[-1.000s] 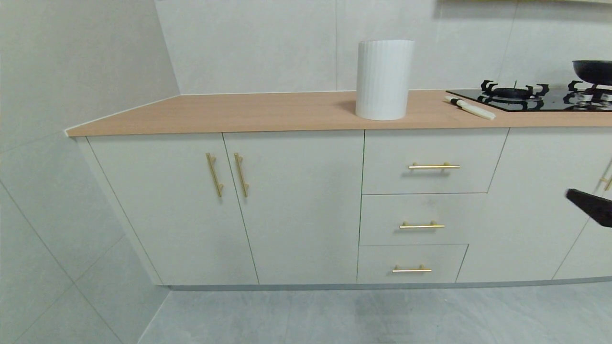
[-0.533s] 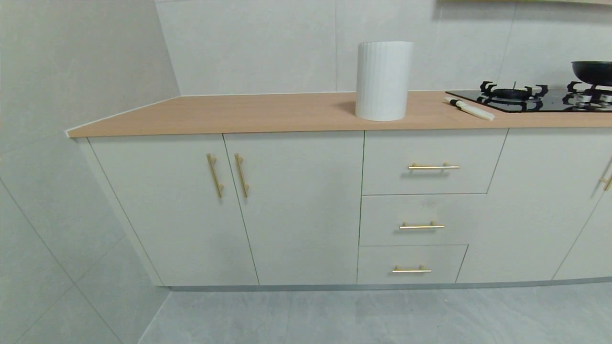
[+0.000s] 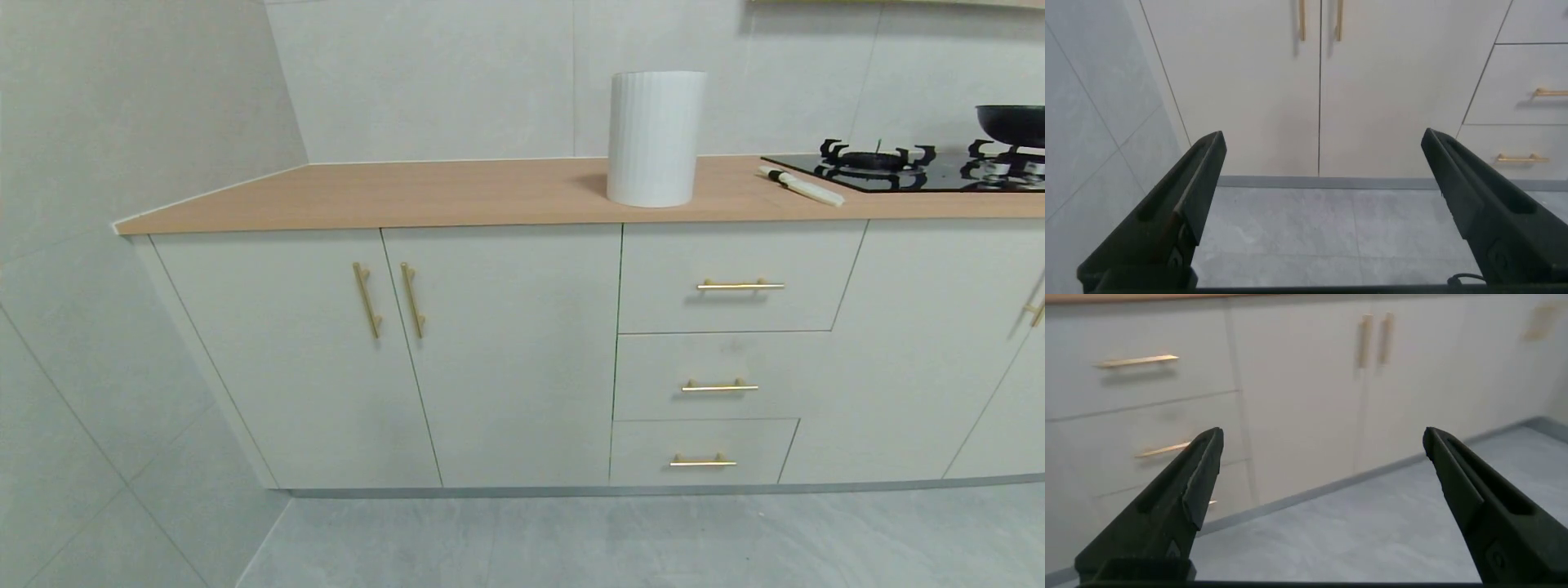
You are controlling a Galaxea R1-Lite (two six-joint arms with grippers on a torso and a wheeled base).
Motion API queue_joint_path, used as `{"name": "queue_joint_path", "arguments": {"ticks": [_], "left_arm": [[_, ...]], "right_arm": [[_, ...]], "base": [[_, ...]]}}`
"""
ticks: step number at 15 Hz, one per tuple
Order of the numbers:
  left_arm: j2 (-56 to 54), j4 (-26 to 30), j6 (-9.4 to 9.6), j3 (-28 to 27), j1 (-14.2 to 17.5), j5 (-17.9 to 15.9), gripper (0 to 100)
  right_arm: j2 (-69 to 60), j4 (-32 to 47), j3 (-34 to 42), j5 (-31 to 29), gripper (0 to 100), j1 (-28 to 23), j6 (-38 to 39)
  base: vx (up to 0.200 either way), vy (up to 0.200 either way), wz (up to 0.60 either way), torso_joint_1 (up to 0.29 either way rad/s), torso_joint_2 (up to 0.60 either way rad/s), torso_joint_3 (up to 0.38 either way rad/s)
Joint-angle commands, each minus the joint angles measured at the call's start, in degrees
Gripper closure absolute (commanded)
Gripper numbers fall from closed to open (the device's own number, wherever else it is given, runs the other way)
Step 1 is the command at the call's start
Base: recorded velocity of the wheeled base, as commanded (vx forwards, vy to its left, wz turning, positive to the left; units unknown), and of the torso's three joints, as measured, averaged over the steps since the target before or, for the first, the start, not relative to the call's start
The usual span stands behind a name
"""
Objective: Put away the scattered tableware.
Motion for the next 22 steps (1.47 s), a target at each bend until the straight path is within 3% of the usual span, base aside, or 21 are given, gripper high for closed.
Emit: {"name": "queue_joint_path", "arguments": {"ticks": [1, 2, 4, 6, 9, 22], "left_arm": [[0.0, 0.0, -0.02, 0.0, 0.0, 0.0, 0], [0.0, 0.0, -0.02, 0.0, 0.0, 0.0, 0], [0.0, 0.0, -0.02, 0.0, 0.0, 0.0, 0], [0.0, 0.0, -0.02, 0.0, 0.0, 0.0, 0], [0.0, 0.0, -0.02, 0.0, 0.0, 0.0, 0], [0.0, 0.0, 0.42, 0.0, 0.0, 0.0, 0]], "right_arm": [[-2.1, -2.0, 4.0, 5.4, 0, -0.5, 1.9], [-2.1, -5.9, 8.2, 12.5, 0, -0.4, 4.0], [-2.1, -13.7, 14.9, 21.0, 0, -0.4, 4.6], [-2.1, -13.9, 17.4, 26.6, 0, -0.4, 4.6], [-2.1, -9.3, 17.4, 27.0, 0, -0.4, 5.0], [-2.1, -9.7, 17.4, 26.8, 0, -0.3, 7.1]], "base": [[0.000, 0.000, 0.00, 0.000, 0.00, 0.000], [0.000, 0.000, 0.00, 0.000, 0.00, 0.000], [0.000, 0.000, 0.00, 0.000, 0.00, 0.000], [0.000, 0.000, 0.00, 0.000, 0.00, 0.000], [0.000, 0.000, 0.00, 0.000, 0.00, 0.000], [0.000, 0.000, 0.00, 0.000, 0.00, 0.000]]}}
